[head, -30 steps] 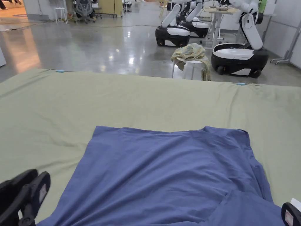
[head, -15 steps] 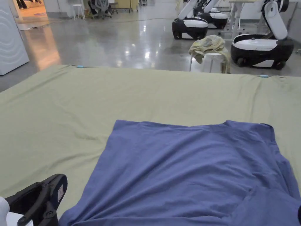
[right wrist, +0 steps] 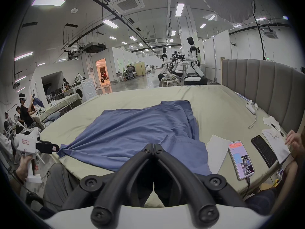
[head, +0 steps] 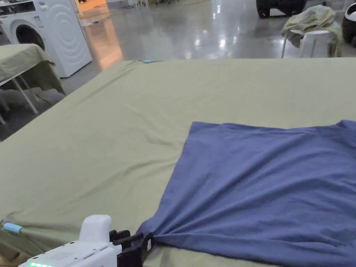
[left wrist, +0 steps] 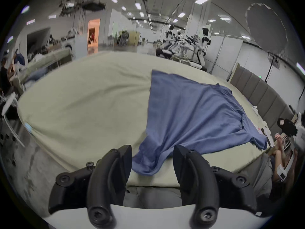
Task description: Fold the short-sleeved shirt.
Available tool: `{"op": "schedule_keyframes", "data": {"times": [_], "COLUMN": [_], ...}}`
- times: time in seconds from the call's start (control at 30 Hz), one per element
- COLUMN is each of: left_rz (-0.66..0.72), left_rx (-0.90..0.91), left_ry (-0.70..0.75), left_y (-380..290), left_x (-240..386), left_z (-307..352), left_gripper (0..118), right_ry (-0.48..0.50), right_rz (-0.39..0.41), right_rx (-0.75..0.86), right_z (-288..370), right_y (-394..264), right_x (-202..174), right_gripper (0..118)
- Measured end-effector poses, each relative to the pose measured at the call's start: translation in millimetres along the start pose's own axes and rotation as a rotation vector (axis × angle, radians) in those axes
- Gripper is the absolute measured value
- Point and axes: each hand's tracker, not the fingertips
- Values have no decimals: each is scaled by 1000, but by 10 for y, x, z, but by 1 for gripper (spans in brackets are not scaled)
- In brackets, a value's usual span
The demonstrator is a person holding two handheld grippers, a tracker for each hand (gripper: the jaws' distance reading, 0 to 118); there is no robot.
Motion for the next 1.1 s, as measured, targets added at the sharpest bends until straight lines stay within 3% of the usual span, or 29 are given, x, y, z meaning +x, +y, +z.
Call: {"op": "schedule_keyframes", "data": {"times": [0.17, 0.23, 0.27, 0.33, 0.37, 0.57, 0.6, 0.7, 0.9, 1.0, 1.07, 1.1], "left_rz": [22, -37, -78, -135, -120, -147, -164, -166, -142, -142, -127, -119], "left_rx": [-20, -53, -54, -68, -79, -81, -79, -66, -64, -67, -71, -75], "left_ry": [-5, 22, 55, 62, 40, 90, 105, 121, 98, 98, 92, 88], "left_y": [5, -4, -5, 7, 9, -28, -20, -49, -70, -69, -57, -56], "left_x": [-32, 18, 53, 130, 144, 224, 230, 333, 297, 188, 158, 191], "left_z": [-138, -204, -204, -212, -238, -256, -247, -204, -190, -241, -237, -239], "left_gripper": [52, 50, 47, 23, 16, 16, 16, 16, 16, 16, 16, 16], "right_ry": [-15, -23, -28, -37, -41, -171, -197, -237, -255, -253, -224, -194], "right_rz": [-10, -15, -18, -26, -29, -87, -96, -173, -286, -290, -303, -298], "right_rx": [-17, -28, -34, -45, -50, -98, -103, -179, -312, -330, -343, -345], "right_z": [11, 8, 6, 7, 14, 112, 132, 121, -126, -263, -319, -334], "right_y": [-22, -32, -41, -58, -65, -149, -179, -295, -619, -696, -729, -726], "right_x": [55, 63, 72, 101, 110, 302, 345, 489, 657, 679, 687, 675], "right_gripper": [0, 0, 0, 0, 0, 0, 6, 57, 64, 64, 62, 55]}}
